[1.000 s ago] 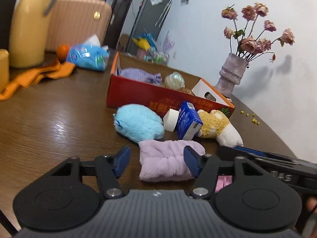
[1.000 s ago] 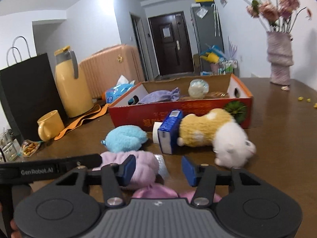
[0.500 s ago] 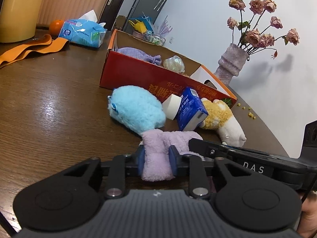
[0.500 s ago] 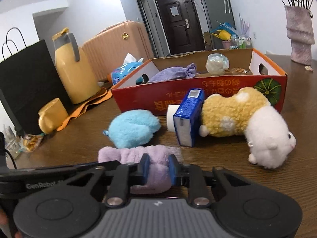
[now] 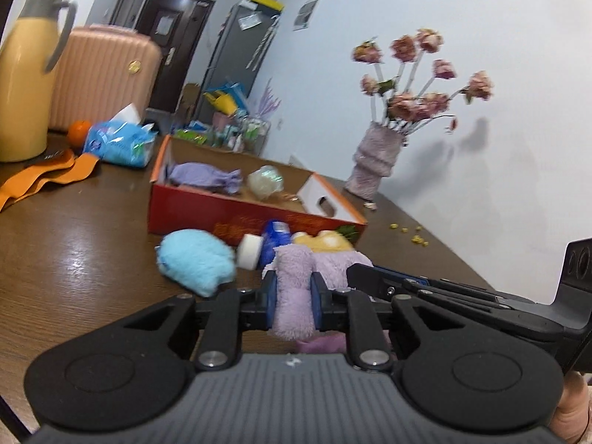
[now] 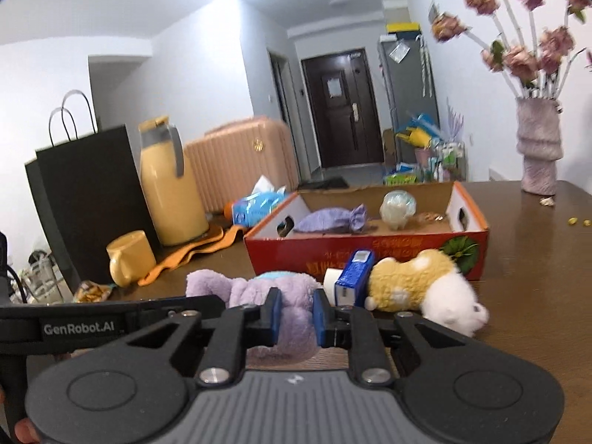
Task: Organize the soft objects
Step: 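Carry the lavender cloth into the box and open both tools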
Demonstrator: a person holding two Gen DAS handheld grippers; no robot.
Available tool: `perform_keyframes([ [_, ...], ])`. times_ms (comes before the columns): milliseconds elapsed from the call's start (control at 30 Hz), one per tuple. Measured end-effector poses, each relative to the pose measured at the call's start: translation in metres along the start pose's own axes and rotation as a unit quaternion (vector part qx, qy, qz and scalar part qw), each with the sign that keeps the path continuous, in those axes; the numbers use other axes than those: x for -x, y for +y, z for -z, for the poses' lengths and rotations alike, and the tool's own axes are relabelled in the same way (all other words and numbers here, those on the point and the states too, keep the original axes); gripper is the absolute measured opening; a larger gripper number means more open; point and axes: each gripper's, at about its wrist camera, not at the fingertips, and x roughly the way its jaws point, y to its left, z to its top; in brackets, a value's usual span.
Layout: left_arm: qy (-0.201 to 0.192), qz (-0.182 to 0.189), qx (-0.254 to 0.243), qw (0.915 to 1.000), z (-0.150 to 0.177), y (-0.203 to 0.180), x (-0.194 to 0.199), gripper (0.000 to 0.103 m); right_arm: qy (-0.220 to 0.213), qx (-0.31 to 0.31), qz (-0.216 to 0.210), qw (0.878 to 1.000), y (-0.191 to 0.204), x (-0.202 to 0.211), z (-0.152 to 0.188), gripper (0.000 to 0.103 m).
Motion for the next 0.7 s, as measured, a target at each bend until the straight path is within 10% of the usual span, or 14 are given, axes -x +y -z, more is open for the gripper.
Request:
perform_keyframes([
  [367, 0.014, 0.029, -0.019, 0.9993, -0.004, -0.031, -0.008, 0.019, -0.025, -0.021, 0.022, 0.999, -0.021, 0.040, 0.006, 0.017],
  [700, 0.046, 0.047, 0.013, 0.9977, -0.134, 0.018, -0.135, 0.019, 0.007, -0.050, 0.022, 0.998, -0.076, -0.080, -0.117, 0.017],
])
